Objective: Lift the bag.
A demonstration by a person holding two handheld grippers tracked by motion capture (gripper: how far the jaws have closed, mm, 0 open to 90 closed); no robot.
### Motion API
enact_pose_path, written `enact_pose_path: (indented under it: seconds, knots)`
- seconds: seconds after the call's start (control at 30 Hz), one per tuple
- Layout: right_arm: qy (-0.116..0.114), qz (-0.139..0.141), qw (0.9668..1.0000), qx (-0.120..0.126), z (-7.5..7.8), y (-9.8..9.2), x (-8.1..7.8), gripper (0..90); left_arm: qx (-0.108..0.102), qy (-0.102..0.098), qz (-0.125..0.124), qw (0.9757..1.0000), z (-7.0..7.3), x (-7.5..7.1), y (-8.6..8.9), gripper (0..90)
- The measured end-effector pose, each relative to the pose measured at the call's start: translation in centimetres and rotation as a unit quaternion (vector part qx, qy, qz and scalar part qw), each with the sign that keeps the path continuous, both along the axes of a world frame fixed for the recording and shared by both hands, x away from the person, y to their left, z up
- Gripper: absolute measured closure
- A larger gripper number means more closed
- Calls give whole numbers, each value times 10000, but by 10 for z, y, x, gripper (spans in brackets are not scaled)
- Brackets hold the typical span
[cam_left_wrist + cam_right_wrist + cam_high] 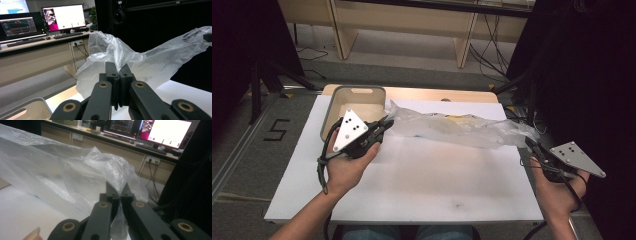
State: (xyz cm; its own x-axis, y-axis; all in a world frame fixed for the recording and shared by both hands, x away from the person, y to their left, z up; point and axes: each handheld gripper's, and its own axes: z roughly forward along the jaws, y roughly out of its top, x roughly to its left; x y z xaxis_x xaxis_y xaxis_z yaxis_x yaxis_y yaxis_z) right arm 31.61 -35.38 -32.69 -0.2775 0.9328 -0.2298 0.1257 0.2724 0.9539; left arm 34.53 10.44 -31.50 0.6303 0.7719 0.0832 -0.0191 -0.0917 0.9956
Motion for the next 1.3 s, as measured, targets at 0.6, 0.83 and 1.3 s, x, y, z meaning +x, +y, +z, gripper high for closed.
enact_pose_path:
  seconds: [0.6,0.83,1.3]
  knots:
    - [-17,0,10000,36,2,0,0,900,-199,-196,-160,9995,14,-8,-4,891]
    - [-62,-5,10000,49,5,0,-1,900,-247,-342,-221,9989,23,-10,-8,891]
    - [-64,-6,10000,60,5,0,1,900,-225,-515,-224,9982,33,-5,-16,890]
